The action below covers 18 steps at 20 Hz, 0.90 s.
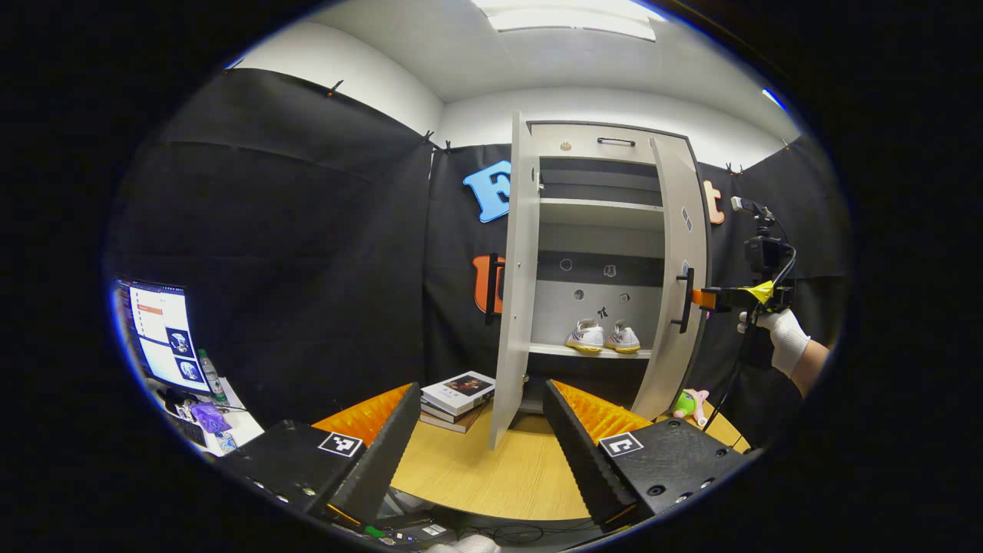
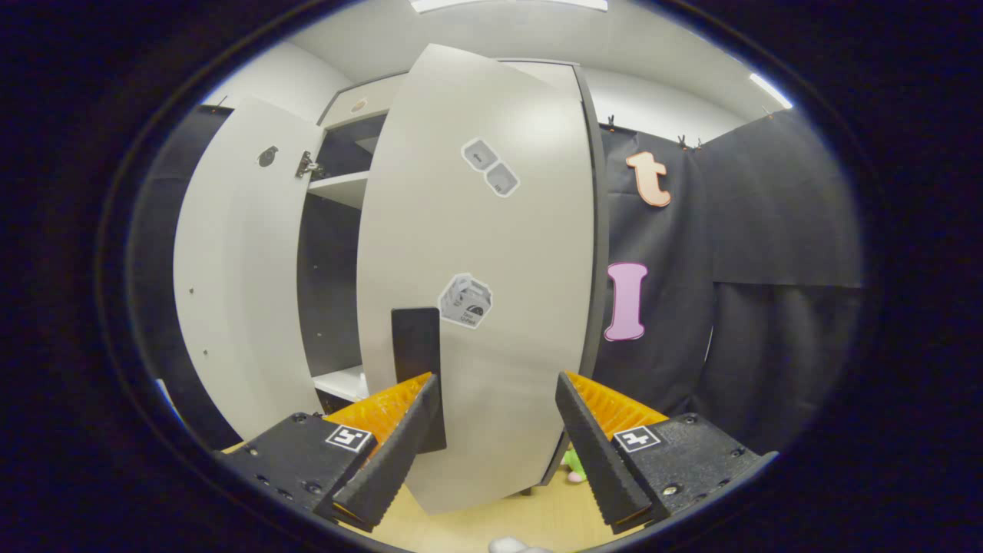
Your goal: Grab one shoe with the right hand and put it into the shoe cabinet, grab the other shoe with the left hand and put it into the shoe cabinet; then close the right door with the right hand and the left door with the left hand.
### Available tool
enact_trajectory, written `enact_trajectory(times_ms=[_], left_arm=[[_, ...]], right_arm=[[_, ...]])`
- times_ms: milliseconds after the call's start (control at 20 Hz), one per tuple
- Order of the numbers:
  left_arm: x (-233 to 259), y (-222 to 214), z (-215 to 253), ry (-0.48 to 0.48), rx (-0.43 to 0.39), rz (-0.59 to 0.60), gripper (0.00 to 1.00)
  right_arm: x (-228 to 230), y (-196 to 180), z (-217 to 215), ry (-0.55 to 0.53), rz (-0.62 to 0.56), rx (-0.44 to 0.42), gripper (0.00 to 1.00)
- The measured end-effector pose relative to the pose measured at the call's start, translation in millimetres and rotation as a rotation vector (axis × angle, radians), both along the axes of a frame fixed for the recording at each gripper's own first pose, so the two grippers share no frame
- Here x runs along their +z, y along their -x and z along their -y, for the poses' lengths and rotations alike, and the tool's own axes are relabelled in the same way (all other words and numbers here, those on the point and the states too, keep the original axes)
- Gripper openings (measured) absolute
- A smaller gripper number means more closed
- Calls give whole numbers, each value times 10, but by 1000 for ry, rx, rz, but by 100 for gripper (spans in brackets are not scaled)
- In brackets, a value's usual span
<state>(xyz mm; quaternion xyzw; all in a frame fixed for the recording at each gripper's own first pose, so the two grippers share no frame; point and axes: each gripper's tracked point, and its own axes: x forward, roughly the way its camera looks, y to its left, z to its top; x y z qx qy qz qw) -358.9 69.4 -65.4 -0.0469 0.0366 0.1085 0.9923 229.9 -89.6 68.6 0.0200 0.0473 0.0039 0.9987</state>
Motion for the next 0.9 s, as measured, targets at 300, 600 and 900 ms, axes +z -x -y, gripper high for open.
enact_trajectory(times_ms=[300, 600, 900], left_arm=[[-18, -59, -153, -1, -9, -9, 96], [-12, -358, -413, -36, -60, -4, 96], [122, -847, -853, -87, -98, 44, 96]], right_arm=[[99, 530, -145, -19, 12, 39, 99], [-7, 1254, -222, -5, -11, 49, 99], [-168, 1983, -404, -18, -48, 23, 99]])
